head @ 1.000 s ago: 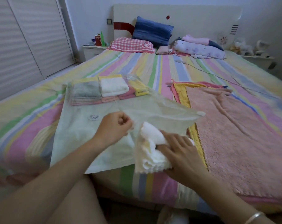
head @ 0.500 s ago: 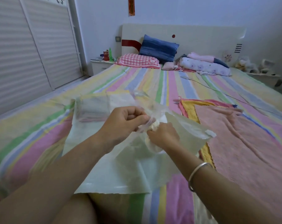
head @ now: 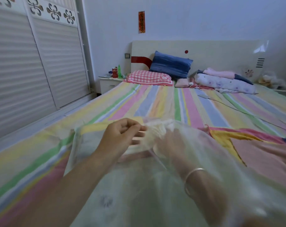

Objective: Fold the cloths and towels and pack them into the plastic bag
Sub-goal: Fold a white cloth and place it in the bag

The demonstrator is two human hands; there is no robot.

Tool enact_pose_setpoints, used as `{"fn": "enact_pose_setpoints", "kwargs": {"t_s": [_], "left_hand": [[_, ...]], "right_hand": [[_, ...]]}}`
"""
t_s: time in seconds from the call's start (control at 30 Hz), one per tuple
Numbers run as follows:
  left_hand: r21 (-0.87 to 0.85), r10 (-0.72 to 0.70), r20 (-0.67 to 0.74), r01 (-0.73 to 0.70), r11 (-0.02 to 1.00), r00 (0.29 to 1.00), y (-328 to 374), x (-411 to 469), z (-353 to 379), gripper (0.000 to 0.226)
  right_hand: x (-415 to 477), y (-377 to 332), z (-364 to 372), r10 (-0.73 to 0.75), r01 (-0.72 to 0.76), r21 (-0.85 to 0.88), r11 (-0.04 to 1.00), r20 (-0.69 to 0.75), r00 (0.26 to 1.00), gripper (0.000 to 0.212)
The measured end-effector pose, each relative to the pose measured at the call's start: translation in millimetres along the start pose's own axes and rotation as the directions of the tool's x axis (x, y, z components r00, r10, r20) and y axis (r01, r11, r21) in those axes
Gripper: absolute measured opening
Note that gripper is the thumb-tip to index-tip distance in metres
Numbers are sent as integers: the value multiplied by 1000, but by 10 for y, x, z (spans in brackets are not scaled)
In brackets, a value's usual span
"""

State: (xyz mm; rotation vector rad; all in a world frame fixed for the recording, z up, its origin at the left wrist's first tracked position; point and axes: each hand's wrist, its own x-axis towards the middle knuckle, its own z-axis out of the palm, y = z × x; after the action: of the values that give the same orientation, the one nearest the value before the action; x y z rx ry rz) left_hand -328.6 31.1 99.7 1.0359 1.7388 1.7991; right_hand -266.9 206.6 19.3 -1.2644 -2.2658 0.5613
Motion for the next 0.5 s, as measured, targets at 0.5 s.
{"fn": "enact_pose_setpoints", "kwargs": {"t_s": [0.5], "left_hand": [[946,-220,126,-51,319,967,-1523,1674,30,70]], "right_hand": [[1261,70,535,205,-206,-49,977,-16,979,50]]}}
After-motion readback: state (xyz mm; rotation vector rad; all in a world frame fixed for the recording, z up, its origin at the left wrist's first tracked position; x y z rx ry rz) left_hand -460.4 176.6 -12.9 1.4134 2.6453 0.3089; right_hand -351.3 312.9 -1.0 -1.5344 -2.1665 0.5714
